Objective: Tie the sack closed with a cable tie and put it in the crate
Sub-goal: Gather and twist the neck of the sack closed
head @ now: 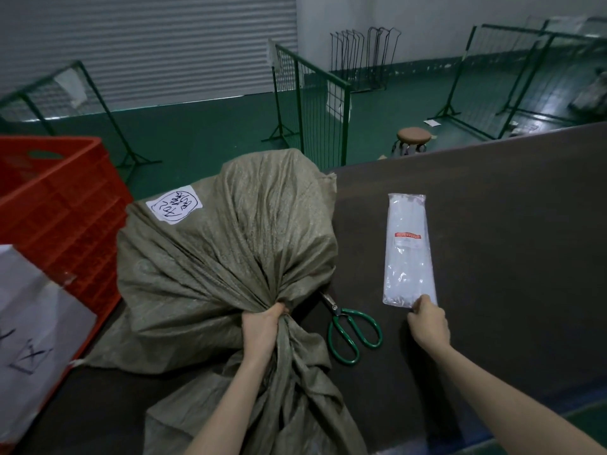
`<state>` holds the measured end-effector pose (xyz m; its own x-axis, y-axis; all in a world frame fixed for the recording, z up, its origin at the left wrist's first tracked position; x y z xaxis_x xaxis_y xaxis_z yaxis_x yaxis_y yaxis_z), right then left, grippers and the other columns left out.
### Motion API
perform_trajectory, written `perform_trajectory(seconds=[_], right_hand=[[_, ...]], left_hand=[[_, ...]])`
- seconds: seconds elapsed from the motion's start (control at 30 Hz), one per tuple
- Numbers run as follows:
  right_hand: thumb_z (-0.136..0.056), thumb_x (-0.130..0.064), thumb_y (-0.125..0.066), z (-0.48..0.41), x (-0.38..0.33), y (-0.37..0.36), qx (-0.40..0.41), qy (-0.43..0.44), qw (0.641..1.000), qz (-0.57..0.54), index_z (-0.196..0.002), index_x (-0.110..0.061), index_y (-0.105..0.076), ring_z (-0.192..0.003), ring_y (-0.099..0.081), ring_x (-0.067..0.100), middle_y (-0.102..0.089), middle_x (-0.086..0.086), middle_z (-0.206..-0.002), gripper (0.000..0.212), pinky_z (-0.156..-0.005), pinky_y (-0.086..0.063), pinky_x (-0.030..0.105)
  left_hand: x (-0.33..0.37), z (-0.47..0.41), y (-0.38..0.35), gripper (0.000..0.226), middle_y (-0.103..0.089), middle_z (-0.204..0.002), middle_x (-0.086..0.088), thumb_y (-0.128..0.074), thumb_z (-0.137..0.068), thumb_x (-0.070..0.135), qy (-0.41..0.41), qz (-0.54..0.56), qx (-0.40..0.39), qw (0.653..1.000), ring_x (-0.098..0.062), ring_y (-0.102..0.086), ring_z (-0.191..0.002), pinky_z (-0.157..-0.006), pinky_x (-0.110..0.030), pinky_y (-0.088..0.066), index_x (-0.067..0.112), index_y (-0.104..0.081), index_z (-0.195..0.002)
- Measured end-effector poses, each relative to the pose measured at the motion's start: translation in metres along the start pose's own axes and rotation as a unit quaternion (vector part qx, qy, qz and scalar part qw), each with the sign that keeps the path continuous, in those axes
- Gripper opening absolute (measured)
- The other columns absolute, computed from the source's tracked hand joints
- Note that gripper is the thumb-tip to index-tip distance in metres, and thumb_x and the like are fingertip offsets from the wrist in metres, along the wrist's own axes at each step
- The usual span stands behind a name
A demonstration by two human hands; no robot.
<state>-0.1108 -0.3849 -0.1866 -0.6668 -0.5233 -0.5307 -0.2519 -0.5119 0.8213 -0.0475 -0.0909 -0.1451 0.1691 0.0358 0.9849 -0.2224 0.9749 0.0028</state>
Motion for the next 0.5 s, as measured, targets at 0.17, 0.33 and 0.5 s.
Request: perform_trajectory(seconds=[0.17, 0.33, 0.5], right_hand=[[-0.085, -0.009, -0.049, 0.008, -0.006, -0.003, -0.004, -0.018, 0.997, -0.072, -0.09, -0.006, -0.062, -0.091, -0.057, 0.038, -0.059, 0.017, -0.092, 0.014, -0.072, -0.04, 0.033], [-0.084, -0.003, -0.046, 0.022, -0.022, -0.012, -0.03, 0.033, 0.982, -0.185, -0.068, -0.001, -0.063, -0.068, -0.056, 0.029, -0.064, 0.018, -0.068, 0.023, -0.073, -0.052, 0.046], [-0.086, -0.008, -0.061, 0.056, -0.049, -0.013, -0.046, 0.156, 0.971, -0.177, -0.097, -0.006, -0.072, -0.078, -0.065, 0.021, -0.073, 0.01, -0.085, 0.016, -0.079, -0.053, 0.035]], left_hand=[[0.005, 0.003, -0.002, 0.02, -0.065, -0.096, -0.007, -0.064, -0.074, -0.012, -0.001, 0.006, -0.011, 1.0, -0.016, -0.058, -0.087, -0.067, -0.001, -0.043, 0.0, -0.067, -0.089], [0.006, 0.003, 0.001, 0.02, -0.067, -0.1, -0.011, -0.065, -0.075, -0.009, 0.022, 0.002, -0.037, 0.999, -0.021, -0.061, -0.094, -0.086, -0.023, -0.045, 0.0, -0.068, -0.092], [0.001, -0.002, 0.007, 0.032, -0.069, -0.105, -0.021, -0.07, -0.073, 0.002, 0.094, -0.027, -0.052, 0.994, -0.027, -0.065, -0.093, -0.09, -0.031, -0.047, -0.01, -0.066, -0.103]])
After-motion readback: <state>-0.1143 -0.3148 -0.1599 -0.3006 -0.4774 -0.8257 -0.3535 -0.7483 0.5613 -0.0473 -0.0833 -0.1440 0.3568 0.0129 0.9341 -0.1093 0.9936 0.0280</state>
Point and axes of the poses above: each hand's wrist, its own z-axis away from the middle knuckle, its own y-axis out of the back of the hand, x = y × z, the point moved 2 cm from there along -z, towards the middle knuckle
